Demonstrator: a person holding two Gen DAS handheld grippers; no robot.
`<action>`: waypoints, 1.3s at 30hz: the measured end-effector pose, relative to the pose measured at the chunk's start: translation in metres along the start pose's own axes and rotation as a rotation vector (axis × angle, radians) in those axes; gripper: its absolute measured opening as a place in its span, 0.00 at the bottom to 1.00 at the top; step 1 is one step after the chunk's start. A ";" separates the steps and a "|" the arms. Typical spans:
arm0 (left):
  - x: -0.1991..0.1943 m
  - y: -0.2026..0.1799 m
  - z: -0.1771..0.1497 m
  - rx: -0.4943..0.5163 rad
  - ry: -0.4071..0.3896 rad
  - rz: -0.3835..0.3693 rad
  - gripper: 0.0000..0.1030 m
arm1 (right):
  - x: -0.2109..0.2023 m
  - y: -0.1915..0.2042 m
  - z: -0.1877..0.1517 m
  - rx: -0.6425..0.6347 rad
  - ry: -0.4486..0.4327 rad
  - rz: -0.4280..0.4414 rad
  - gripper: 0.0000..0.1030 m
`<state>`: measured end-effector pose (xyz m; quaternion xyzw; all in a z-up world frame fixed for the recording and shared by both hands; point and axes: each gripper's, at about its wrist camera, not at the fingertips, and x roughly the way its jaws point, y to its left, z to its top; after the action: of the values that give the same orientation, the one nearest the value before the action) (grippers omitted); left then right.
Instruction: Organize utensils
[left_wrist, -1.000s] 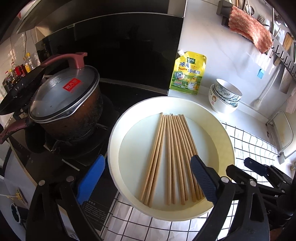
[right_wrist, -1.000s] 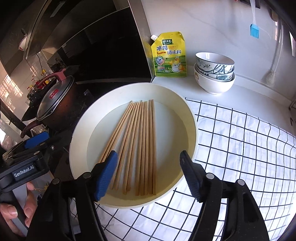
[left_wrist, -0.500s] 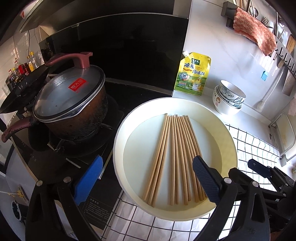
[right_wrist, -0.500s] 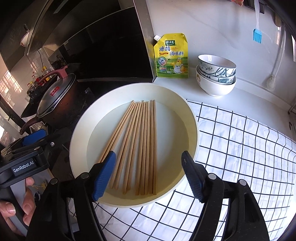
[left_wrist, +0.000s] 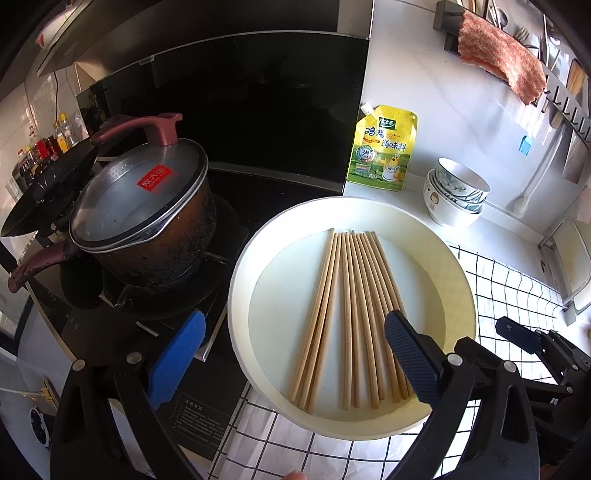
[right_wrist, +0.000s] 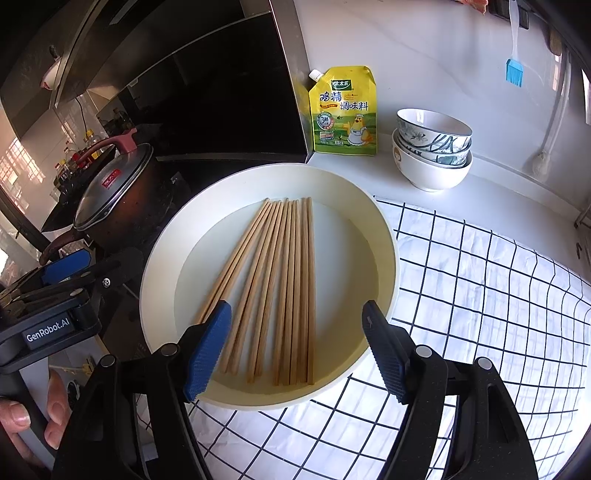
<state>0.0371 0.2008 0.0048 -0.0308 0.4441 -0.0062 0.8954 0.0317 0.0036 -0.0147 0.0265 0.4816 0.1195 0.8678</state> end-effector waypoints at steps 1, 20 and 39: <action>0.001 0.000 0.000 0.001 0.003 -0.002 0.93 | 0.000 0.000 0.000 0.000 -0.001 -0.001 0.68; 0.009 -0.004 -0.002 -0.014 0.036 -0.028 0.93 | 0.005 0.001 0.000 -0.014 0.014 -0.006 0.68; 0.013 -0.006 0.000 -0.012 0.045 -0.025 0.93 | 0.009 0.000 0.000 -0.014 0.019 -0.002 0.68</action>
<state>0.0446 0.1948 -0.0052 -0.0416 0.4638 -0.0152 0.8849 0.0363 0.0055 -0.0220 0.0191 0.4888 0.1223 0.8636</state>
